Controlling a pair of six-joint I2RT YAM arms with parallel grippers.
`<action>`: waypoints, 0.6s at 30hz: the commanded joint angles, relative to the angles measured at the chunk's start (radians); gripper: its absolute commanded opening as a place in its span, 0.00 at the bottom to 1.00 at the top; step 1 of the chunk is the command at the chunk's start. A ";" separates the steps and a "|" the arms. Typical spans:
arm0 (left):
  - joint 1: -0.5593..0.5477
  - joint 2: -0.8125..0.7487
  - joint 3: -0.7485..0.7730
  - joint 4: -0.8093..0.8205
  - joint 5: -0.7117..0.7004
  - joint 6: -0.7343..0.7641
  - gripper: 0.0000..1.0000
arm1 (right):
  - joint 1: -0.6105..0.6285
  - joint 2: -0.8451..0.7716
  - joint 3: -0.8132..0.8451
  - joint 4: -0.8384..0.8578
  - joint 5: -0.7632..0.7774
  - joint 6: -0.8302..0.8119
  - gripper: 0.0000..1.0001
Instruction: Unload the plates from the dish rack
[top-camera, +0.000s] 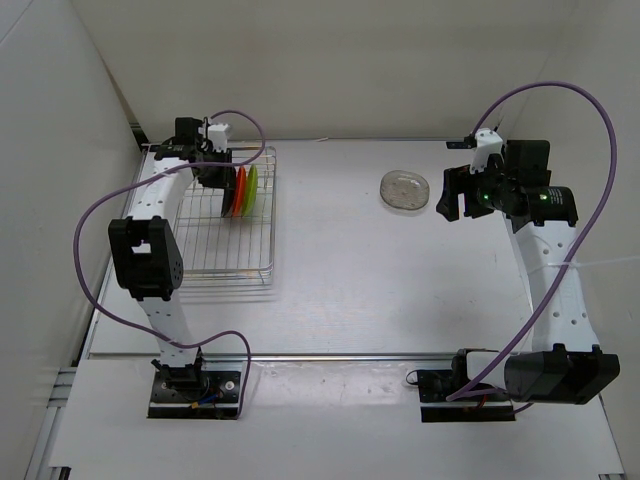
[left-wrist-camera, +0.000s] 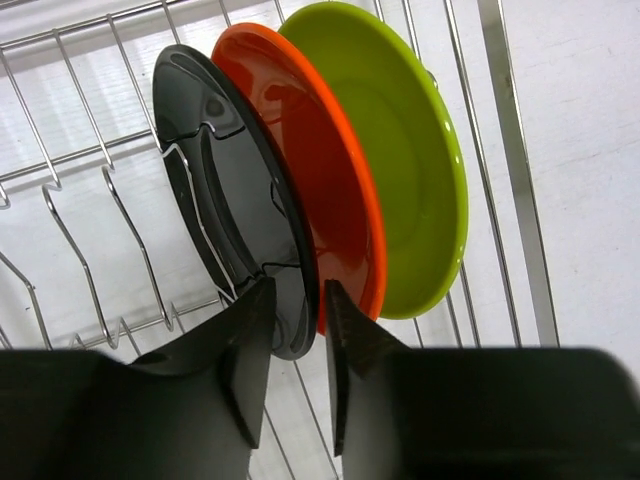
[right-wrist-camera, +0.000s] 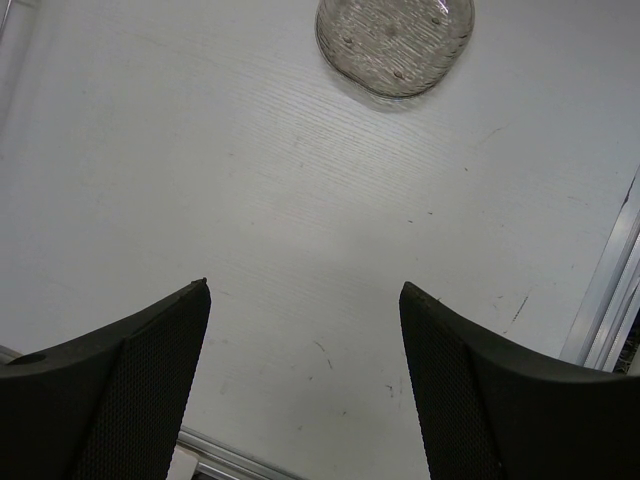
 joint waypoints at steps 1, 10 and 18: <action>0.000 -0.020 -0.004 0.018 -0.002 -0.009 0.36 | 0.004 -0.022 0.013 0.007 -0.016 0.000 0.79; 0.000 -0.018 0.005 0.018 -0.002 -0.009 0.22 | 0.004 -0.022 0.013 0.007 -0.016 0.000 0.79; 0.000 -0.018 0.005 0.009 0.007 -0.018 0.11 | 0.004 -0.022 0.013 0.007 -0.016 -0.009 0.78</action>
